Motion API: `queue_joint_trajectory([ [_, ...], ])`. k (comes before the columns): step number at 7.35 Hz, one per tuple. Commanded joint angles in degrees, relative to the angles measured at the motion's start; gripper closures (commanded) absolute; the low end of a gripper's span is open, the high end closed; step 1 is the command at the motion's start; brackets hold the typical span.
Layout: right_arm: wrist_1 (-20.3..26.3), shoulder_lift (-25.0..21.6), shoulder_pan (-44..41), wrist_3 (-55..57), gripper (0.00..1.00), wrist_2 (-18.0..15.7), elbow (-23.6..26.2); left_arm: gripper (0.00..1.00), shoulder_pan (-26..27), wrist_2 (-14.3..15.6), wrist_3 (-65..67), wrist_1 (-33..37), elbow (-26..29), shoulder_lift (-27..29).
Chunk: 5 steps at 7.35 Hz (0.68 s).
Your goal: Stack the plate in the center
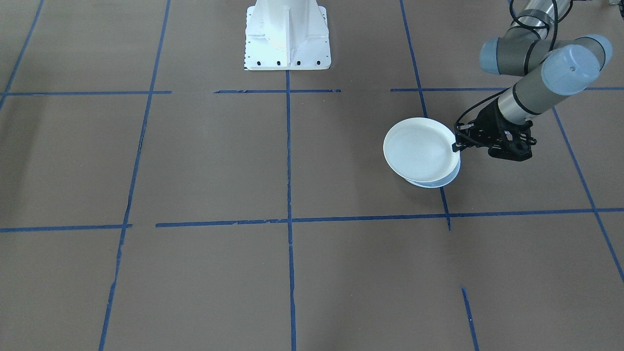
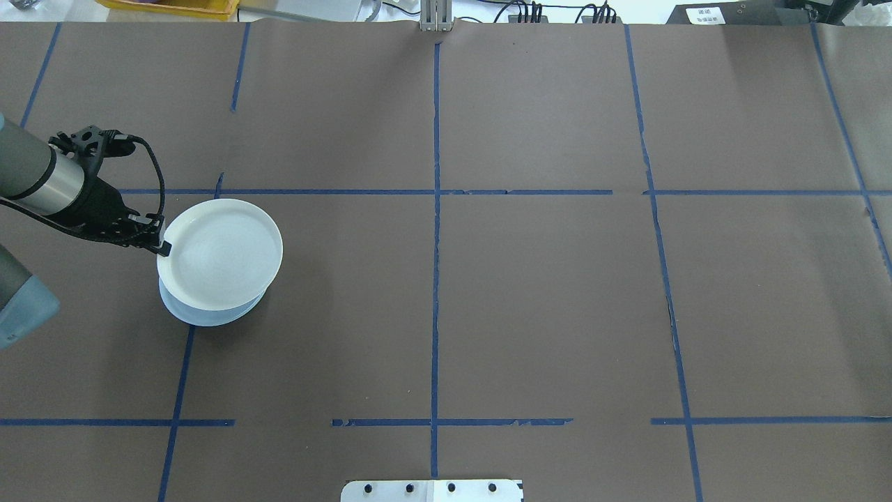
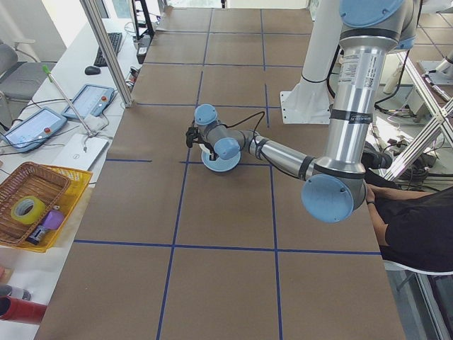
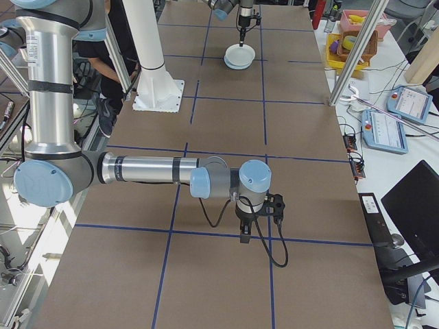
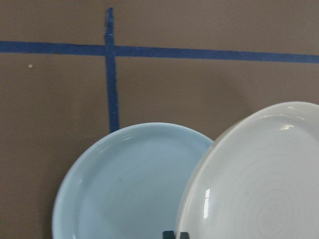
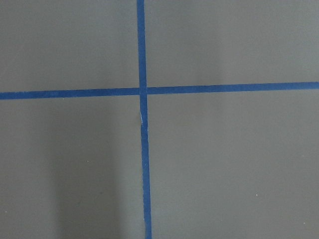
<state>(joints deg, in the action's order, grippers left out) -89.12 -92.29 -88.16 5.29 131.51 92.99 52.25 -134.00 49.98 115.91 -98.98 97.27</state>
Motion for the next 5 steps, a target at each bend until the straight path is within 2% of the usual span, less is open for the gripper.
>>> queue_joint_trajectory([
  [1,0.0,0.0,0.0,0.1,0.00,0.1,0.0,1.00,0.6,0.0,-2.9,0.0,-0.3,-2.0],
  [3,0.0,0.0,-0.1,0.0,0.00,0.0,0.0,1.00,0.9,-0.1,-3.1,0.0,-0.3,-2.0],
  [4,0.0,0.0,0.0,0.0,0.00,0.0,0.0,0.01,0.8,-0.2,-3.1,0.0,-0.6,-1.9],
  [5,0.0,0.0,0.0,0.0,0.00,0.0,0.0,0.00,1.0,-0.3,-3.2,0.0,-0.8,-2.0],
])
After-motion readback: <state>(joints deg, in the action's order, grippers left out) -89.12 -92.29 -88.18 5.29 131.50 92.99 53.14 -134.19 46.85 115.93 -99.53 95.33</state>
